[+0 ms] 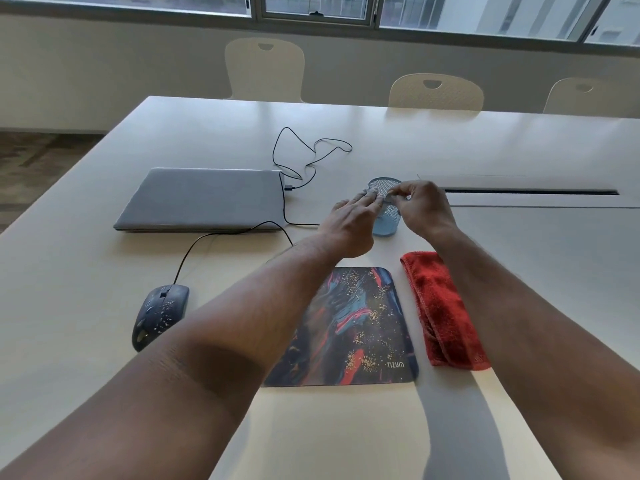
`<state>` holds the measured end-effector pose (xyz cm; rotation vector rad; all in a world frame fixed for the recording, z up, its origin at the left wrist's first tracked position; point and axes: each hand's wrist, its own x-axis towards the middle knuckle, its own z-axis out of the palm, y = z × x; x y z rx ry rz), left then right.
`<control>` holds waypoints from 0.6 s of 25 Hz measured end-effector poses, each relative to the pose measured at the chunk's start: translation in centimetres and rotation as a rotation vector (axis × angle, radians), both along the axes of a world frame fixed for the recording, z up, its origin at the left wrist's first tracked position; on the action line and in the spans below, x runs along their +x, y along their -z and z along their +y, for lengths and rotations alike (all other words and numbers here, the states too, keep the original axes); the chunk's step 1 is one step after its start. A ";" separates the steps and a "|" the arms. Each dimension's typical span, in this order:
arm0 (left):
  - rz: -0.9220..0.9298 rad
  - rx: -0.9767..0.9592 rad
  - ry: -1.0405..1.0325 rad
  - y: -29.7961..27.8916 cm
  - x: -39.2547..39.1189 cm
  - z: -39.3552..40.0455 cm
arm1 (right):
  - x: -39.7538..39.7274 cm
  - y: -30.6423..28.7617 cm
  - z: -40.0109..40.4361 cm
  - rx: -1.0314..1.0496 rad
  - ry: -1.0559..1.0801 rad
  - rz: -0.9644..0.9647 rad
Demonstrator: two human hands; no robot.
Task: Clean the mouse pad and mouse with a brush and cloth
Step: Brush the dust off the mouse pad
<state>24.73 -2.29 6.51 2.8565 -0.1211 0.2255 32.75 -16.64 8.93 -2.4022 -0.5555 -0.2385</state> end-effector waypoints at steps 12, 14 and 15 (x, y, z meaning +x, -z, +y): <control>-0.023 -0.158 -0.014 1.3 -3.4 3.0 | -3.8 -2.6 -0.6 0.770 0.066 -0.096; 0.033 -0.141 -0.062 1.8 -4.5 3.7 | -5.4 -2.2 -1.0 0.856 0.050 -0.027; 0.054 -0.126 -0.077 2.0 -5.1 4.0 | -6.2 -1.6 -1.1 0.864 0.039 0.002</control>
